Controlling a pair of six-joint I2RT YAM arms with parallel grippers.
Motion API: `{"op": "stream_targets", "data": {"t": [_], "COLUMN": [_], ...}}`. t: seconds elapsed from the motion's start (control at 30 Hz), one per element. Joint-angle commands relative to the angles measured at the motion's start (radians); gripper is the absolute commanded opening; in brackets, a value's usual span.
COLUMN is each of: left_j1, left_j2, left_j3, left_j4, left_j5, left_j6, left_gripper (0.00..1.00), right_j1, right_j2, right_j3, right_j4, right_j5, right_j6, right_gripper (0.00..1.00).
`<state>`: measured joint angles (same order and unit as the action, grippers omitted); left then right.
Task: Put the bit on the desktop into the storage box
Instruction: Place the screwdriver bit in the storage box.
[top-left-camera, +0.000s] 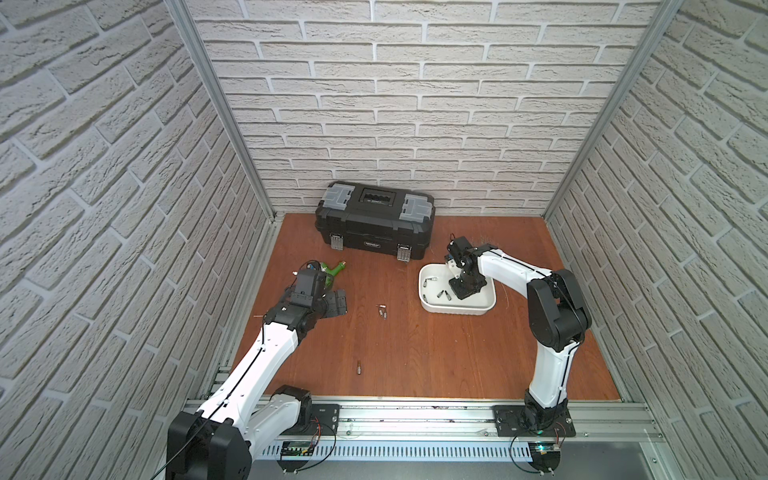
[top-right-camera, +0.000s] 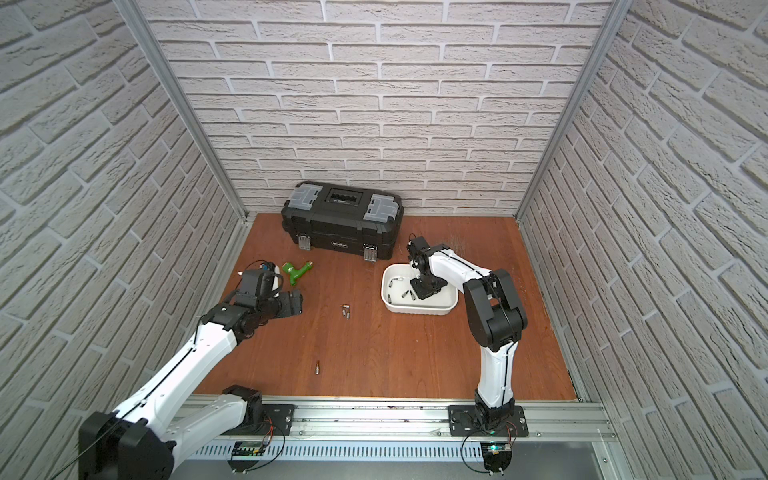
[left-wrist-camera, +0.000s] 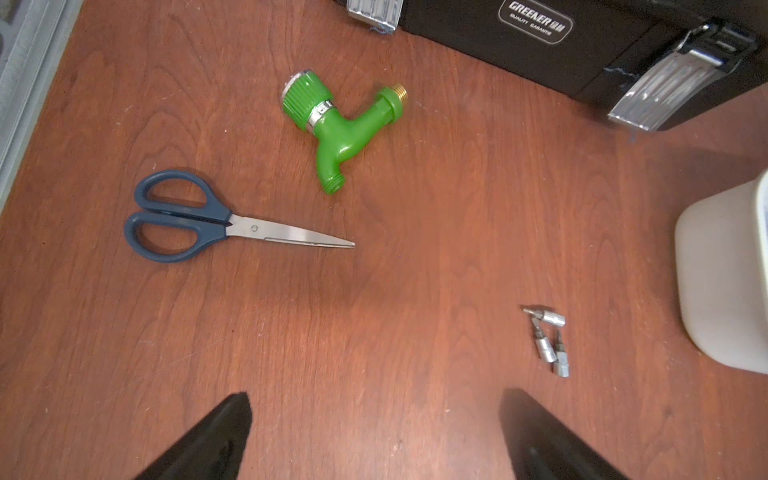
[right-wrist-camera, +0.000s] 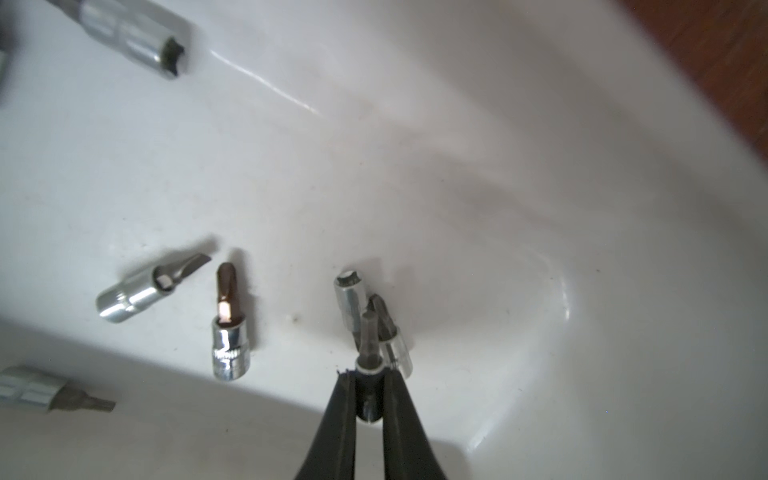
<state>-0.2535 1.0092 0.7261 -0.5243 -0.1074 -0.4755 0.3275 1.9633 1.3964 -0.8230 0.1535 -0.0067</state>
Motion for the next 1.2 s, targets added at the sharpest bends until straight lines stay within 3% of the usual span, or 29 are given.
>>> {"op": "stream_targets", "data": {"t": [0.0,0.33,0.73,0.97,1.17], "left_j1": [0.008,0.007,0.007,-0.003,-0.064], "left_j2": [-0.018,-0.02,-0.019,-0.009,-0.009], "left_j3": [0.01,0.01,0.019,0.046,0.065], "left_j4": [0.005,0.003,-0.002,-0.084,-0.196], "left_j5": [0.003,0.005,0.049,0.081,0.072], "left_j6": [-0.005,-0.006,-0.015,-0.039,-0.068], "left_gripper": [0.98,0.98,0.98,0.98,0.98], "right_j1": [-0.006,-0.005,-0.005,-0.005,-0.007], "right_j2": [0.008,-0.005,-0.124,-0.232,-0.331], "right_j3": [-0.006,-0.006,-0.023,-0.049,-0.084], "right_j4": [0.014,0.011,0.019,0.036,0.068], "right_j5": [0.0,0.001,0.019,0.044,0.07], "right_j6": [0.011,0.011,0.02,0.03,0.043], "right_gripper": [0.07,0.25,0.46,0.58,0.72]}}
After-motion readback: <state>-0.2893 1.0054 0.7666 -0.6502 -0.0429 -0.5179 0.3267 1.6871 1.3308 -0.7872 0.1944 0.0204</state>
